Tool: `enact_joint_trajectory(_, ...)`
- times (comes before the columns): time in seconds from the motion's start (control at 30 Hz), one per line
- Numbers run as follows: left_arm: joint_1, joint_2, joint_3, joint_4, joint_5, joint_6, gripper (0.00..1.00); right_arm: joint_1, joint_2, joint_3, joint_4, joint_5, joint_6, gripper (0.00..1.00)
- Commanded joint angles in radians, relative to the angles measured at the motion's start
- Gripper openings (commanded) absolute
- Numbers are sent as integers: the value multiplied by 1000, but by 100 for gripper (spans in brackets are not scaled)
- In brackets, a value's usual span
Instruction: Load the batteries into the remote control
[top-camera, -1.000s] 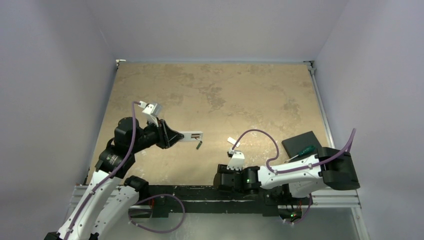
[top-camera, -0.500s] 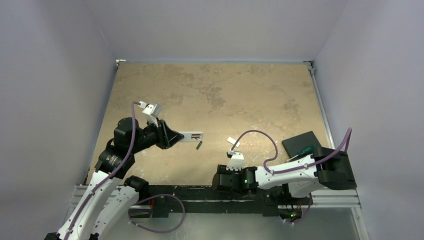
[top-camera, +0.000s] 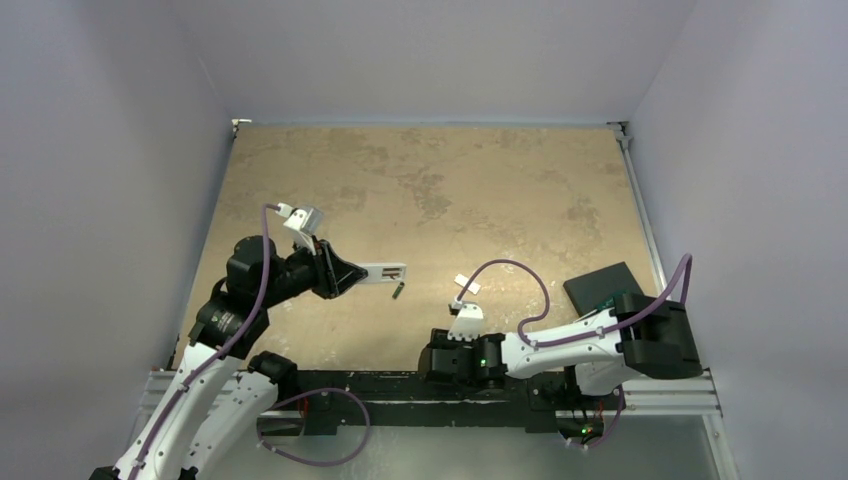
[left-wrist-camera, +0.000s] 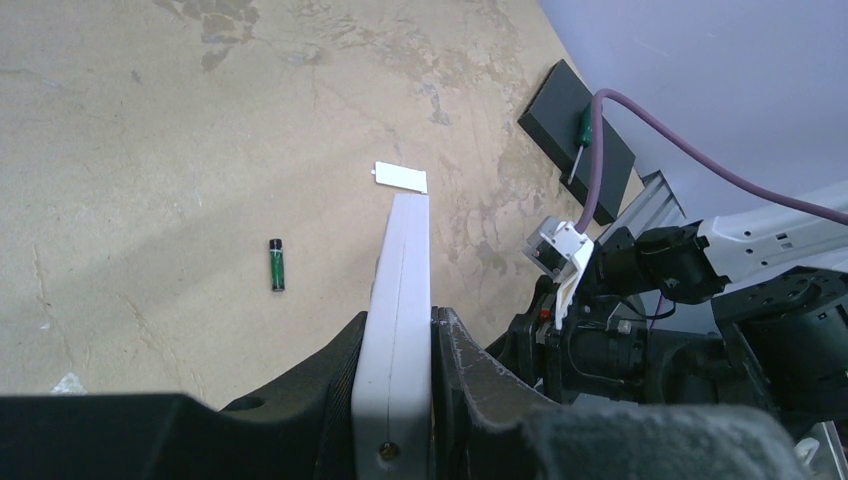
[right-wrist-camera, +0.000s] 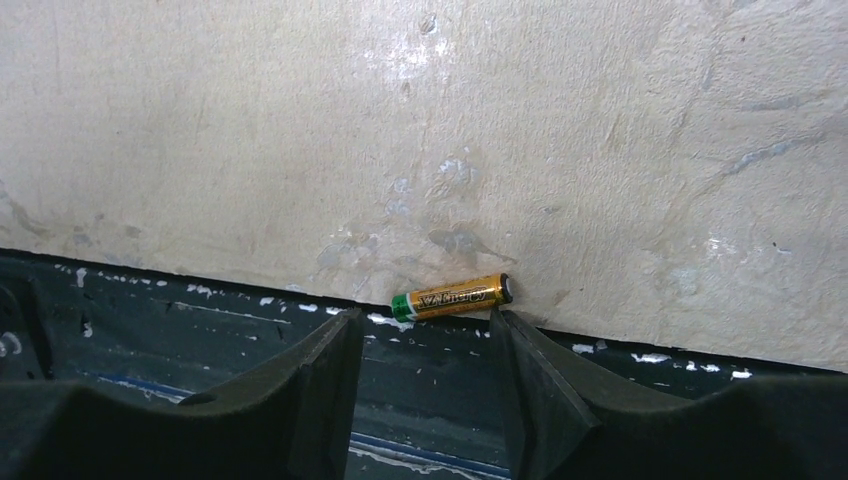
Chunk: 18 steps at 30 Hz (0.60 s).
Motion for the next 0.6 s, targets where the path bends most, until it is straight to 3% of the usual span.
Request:
enact_joint_trajectory(0.0,2,-10,18,45,17,14,0,-8,23,43,-51,54,30,56)
enact_joint_trajectory(0.57,2,-10,17,44,29,18,0,-60,80,60,-57,61,-11,54)
